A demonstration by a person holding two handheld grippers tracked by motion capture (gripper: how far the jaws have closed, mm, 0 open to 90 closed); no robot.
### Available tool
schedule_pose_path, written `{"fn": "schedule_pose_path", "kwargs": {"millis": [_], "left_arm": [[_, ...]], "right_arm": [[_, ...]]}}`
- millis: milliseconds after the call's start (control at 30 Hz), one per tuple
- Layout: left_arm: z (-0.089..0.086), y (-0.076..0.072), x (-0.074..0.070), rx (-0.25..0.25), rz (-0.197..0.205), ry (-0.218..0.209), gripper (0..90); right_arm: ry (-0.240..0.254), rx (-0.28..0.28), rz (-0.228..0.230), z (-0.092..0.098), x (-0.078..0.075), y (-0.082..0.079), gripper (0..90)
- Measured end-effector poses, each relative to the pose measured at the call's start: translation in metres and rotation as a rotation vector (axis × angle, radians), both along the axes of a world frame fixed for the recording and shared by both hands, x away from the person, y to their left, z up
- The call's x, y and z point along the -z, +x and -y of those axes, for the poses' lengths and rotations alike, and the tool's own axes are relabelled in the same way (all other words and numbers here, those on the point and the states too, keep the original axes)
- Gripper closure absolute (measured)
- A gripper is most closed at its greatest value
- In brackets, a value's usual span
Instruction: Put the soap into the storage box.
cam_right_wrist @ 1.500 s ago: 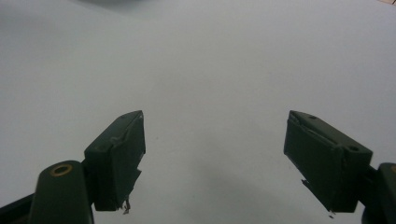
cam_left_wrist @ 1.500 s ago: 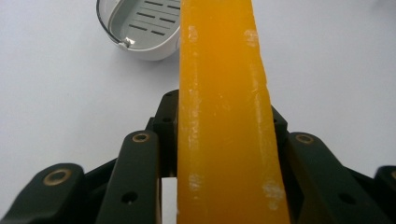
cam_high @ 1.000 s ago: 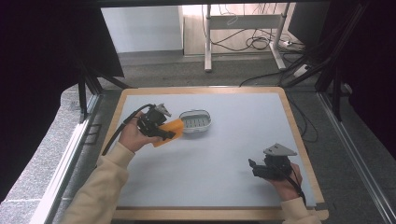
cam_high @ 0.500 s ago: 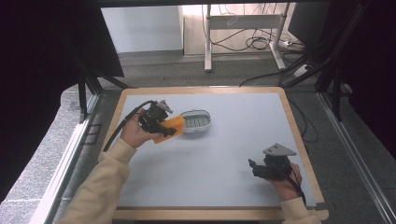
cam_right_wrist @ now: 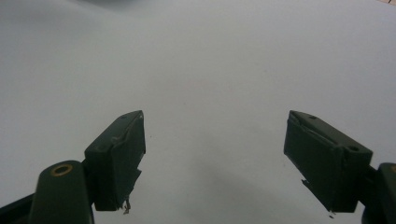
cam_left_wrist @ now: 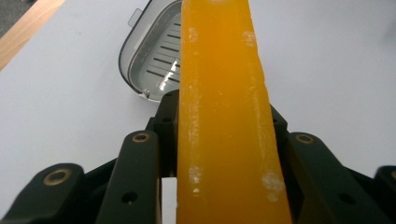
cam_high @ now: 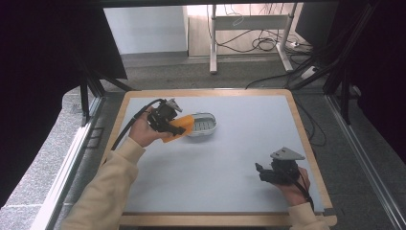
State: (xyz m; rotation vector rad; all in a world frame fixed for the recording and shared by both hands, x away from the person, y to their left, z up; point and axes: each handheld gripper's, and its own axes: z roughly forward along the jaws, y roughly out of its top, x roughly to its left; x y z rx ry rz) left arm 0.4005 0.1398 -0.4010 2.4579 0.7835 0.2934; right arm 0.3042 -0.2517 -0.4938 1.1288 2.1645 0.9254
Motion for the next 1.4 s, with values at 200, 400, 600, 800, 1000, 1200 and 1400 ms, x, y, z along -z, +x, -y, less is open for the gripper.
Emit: {"fn": "schedule_pose_path", "kwargs": {"millis": [200, 400, 600, 800, 1000, 1200, 1400], "left_arm": [[0.007, 0.007, 0.0, 0.01, 0.004, 0.013, 62.0], [0.012, 0.014, 0.001, 0.018, 0.003, 0.013, 62.0], [0.017, 0.02, 0.001, 0.023, 0.006, 0.011, 62.1], [0.019, 0.027, 0.005, 0.03, -0.006, 0.002, 62.0], [0.025, 0.035, 0.011, 0.04, -0.001, 0.014, 62.0], [0.028, 0.043, 0.013, 0.056, -0.001, 0.017, 62.0], [0.03, 0.051, 0.011, 0.071, 0.01, 0.004, 62.0]], "right_arm": [[0.0, 0.005, 0.005, 0.001, 0.0, 0.0, 21.0], [-0.001, 0.001, 0.006, 0.001, 0.0, 0.0, 20.9], [0.001, 0.002, 0.007, 0.001, 0.0, 0.001, 20.9], [-0.001, 0.001, 0.008, 0.001, 0.001, 0.001, 20.7], [-0.004, 0.001, 0.008, 0.001, 0.001, 0.001, 20.7], [-0.002, 0.004, 0.009, 0.002, 0.0, 0.001, 20.8], [-0.003, 0.005, 0.006, 0.003, 0.0, 0.001, 20.8]]}}
